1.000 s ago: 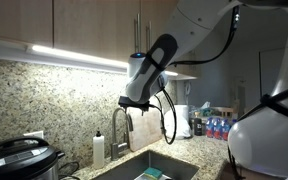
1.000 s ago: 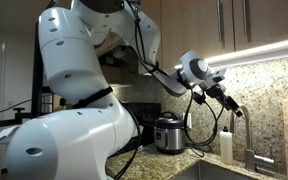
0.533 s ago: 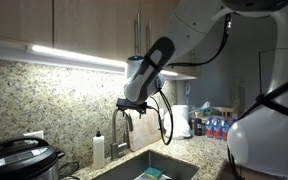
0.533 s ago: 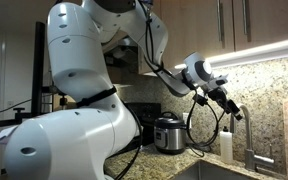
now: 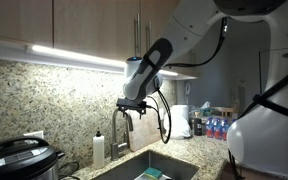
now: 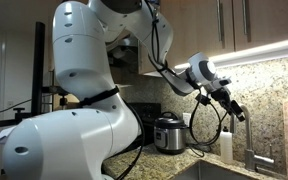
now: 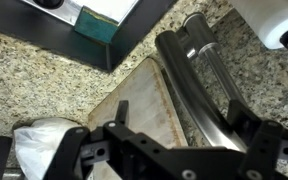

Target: Turn the faucet to the right

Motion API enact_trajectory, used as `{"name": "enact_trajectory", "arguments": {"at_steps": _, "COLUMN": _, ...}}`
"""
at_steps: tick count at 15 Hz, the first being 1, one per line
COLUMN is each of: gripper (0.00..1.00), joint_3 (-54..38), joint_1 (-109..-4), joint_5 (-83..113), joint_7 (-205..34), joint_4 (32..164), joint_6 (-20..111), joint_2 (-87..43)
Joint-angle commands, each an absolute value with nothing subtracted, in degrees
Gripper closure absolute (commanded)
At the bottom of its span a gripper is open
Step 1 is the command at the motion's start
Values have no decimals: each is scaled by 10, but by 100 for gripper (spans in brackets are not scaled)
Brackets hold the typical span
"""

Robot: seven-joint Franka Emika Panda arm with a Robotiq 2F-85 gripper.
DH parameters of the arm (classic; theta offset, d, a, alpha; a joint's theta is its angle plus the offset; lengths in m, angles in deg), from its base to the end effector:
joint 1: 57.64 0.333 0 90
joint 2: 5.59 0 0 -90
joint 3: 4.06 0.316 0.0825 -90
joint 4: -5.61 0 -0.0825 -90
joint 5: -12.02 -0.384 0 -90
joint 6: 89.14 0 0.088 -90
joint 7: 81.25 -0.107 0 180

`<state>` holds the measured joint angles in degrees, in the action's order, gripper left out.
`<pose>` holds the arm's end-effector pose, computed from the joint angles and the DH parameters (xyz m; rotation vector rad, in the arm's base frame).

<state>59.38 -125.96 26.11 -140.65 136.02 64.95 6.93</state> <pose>0.5425 -0.0204 0.4498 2.6363 -1.2500 0.8963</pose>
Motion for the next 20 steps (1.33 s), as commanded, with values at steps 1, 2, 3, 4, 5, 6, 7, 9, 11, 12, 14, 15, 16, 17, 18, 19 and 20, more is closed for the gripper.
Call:
{"name": "enact_trajectory", "arguments": {"at_steps": 1, "gripper": 0, "joint_3": 626, "joint_1": -1297, "joint_5": 298, "joint_7": -1412, "joint_4": 1329, "joint_6": 623, "joint_2": 28}}
{"name": "enact_trajectory", "arguments": {"at_steps": 2, "gripper": 0, "joint_3": 634, "joint_1": -1306, "joint_5": 306, "joint_7": -1414, "joint_4": 1324, "joint_6": 616, "joint_2": 22}}
{"name": "enact_trajectory", "arguments": {"at_steps": 3, "gripper": 0, "joint_3": 640, "joint_1": -1314, "joint_5": 312, "joint_7": -1414, "joint_4": 1320, "joint_6": 612, "joint_2": 16}}
{"name": "enact_trajectory", "arguments": {"at_steps": 4, "gripper": 0, "joint_3": 647, "joint_1": -1322, "joint_5": 322, "joint_7": -1419, "joint_4": 1317, "joint_6": 608, "joint_2": 14}}
{"name": "enact_trajectory", "arguments": {"at_steps": 5, "gripper": 0, "joint_3": 653, "joint_1": -1331, "joint_5": 330, "joint_7": -1426, "joint_4": 1315, "joint_6": 607, "joint_2": 15}}
{"name": "enact_trajectory", "arguments": {"at_steps": 6, "gripper": 0, "joint_3": 658, "joint_1": -1340, "joint_5": 340, "joint_7": -1435, "joint_4": 1315, "joint_6": 607, "joint_2": 21}}
{"name": "enact_trajectory", "arguments": {"at_steps": 7, "gripper": 0, "joint_3": 663, "joint_1": -1350, "joint_5": 350, "joint_7": -1448, "joint_4": 1316, "joint_6": 612, "joint_2": 29}}
{"name": "enact_trajectory", "arguments": {"at_steps": 9, "gripper": 0, "joint_3": 668, "joint_1": -1369, "joint_5": 366, "joint_7": -1477, "joint_4": 1320, "joint_6": 632, "joint_2": 46}}
{"name": "enact_trajectory", "arguments": {"at_steps": 11, "gripper": 0, "joint_3": 677, "joint_1": -1389, "joint_5": 388, "joint_7": -1510, "joint_4": 1321, "joint_6": 645, "joint_2": 57}}
{"name": "enact_trajectory", "arguments": {"at_steps": 12, "gripper": 0, "joint_3": 683, "joint_1": -1401, "joint_5": 401, "joint_7": -1526, "joint_4": 1322, "joint_6": 651, "joint_2": 60}}
{"name": "enact_trajectory", "arguments": {"at_steps": 14, "gripper": 0, "joint_3": 701, "joint_1": -1431, "joint_5": 432, "joint_7": -1558, "joint_4": 1322, "joint_6": 660, "joint_2": 70}}
{"name": "enact_trajectory", "arguments": {"at_steps": 15, "gripper": 0, "joint_3": 711, "joint_1": -1447, "joint_5": 447, "joint_7": -1572, "joint_4": 1321, "joint_6": 664, "joint_2": 71}}
{"name": "enact_trajectory", "arguments": {"at_steps": 16, "gripper": 0, "joint_3": 723, "joint_1": -1464, "joint_5": 459, "joint_7": -1584, "joint_4": 1318, "joint_6": 664, "joint_2": 72}}
{"name": "enact_trajectory", "arguments": {"at_steps": 17, "gripper": 0, "joint_3": 735, "joint_1": -1481, "joint_5": 468, "joint_7": -1595, "joint_4": 1317, "joint_6": 664, "joint_2": 75}}
{"name": "enact_trajectory", "arguments": {"at_steps": 18, "gripper": 0, "joint_3": 748, "joint_1": -1500, "joint_5": 477, "joint_7": -1607, "joint_4": 1315, "joint_6": 666, "joint_2": 81}}
{"name": "enact_trajectory", "arguments": {"at_steps": 19, "gripper": 0, "joint_3": 762, "joint_1": -1518, "joint_5": 483, "joint_7": -1617, "joint_4": 1313, "joint_6": 667, "joint_2": 86}}
{"name": "enact_trajectory", "arguments": {"at_steps": 20, "gripper": 0, "joint_3": 775, "joint_1": -1537, "joint_5": 485, "joint_7": -1625, "joint_4": 1311, "joint_6": 670, "joint_2": 93}}
